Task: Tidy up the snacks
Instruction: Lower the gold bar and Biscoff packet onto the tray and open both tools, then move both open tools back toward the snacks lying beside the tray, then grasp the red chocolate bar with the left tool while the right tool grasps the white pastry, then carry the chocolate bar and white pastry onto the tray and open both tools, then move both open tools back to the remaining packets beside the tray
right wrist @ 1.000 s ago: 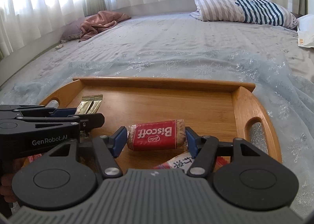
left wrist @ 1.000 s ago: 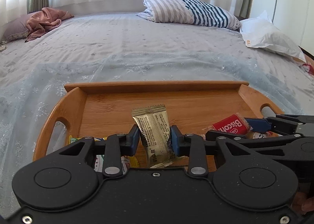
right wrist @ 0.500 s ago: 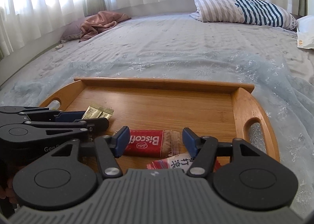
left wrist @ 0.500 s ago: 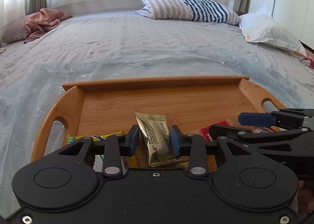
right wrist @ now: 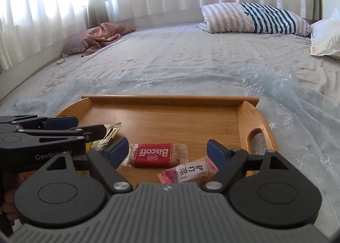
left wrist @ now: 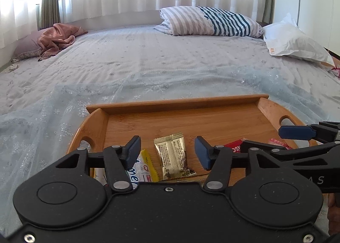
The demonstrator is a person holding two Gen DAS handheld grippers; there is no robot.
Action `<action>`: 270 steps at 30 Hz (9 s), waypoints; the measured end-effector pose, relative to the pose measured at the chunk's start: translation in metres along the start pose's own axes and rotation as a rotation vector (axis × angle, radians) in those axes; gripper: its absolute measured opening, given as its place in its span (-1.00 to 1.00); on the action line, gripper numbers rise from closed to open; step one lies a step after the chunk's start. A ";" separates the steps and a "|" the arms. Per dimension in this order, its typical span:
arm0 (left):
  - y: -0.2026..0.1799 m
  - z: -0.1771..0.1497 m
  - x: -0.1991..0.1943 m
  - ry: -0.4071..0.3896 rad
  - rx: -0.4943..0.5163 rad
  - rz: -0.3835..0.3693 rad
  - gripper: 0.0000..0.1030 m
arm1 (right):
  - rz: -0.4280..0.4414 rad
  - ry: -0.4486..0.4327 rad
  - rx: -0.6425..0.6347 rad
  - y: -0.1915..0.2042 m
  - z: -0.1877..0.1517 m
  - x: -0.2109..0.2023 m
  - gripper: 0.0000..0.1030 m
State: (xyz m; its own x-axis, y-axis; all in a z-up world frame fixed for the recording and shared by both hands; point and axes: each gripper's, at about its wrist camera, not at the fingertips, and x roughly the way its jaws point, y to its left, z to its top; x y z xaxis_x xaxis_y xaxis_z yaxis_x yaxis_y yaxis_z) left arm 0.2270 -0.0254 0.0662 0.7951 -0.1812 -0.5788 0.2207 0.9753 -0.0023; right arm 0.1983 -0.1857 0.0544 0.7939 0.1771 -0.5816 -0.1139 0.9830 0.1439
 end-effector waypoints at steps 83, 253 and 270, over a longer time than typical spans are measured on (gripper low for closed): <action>0.014 -0.119 -0.101 0.091 -0.058 0.059 0.26 | -0.048 0.080 -0.121 0.059 -0.116 -0.092 0.32; 0.062 0.003 0.028 0.076 -0.150 0.105 0.49 | -0.171 -0.035 -0.090 -0.027 0.008 -0.017 1.00; 0.050 -0.022 -0.048 0.030 -0.150 0.096 0.54 | -0.111 -0.020 -0.030 -0.006 -0.025 -0.059 1.00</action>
State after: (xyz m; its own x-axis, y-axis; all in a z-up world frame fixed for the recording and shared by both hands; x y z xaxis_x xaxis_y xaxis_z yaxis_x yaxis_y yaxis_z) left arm 0.1878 0.0349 0.0761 0.7904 -0.0850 -0.6066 0.0561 0.9962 -0.0664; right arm 0.1371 -0.2008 0.0682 0.8144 0.0663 -0.5765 -0.0419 0.9976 0.0556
